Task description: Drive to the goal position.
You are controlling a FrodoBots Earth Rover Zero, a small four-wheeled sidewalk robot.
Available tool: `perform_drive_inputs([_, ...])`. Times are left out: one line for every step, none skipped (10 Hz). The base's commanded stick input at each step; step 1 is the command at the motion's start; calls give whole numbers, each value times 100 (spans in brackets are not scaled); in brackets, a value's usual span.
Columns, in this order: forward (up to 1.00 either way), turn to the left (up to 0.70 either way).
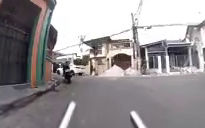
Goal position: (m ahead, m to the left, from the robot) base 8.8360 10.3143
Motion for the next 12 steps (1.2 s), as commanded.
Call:
perform_drive_inputs([85, 0])
perform_drive_inputs([85, 0])
perform_drive_inputs([85, 0])
perform_drive_inputs([85, 0])
perform_drive_inputs([85, 0])
perform_drive_inputs([85, 0])
perform_drive_inputs([85, 0])
perform_drive_inputs([85, 0])
perform_drive_inputs([85, 0])
perform_drive_inputs([85, 0])
perform_drive_inputs([85, 0])
perform_drive_inputs([85, 0])
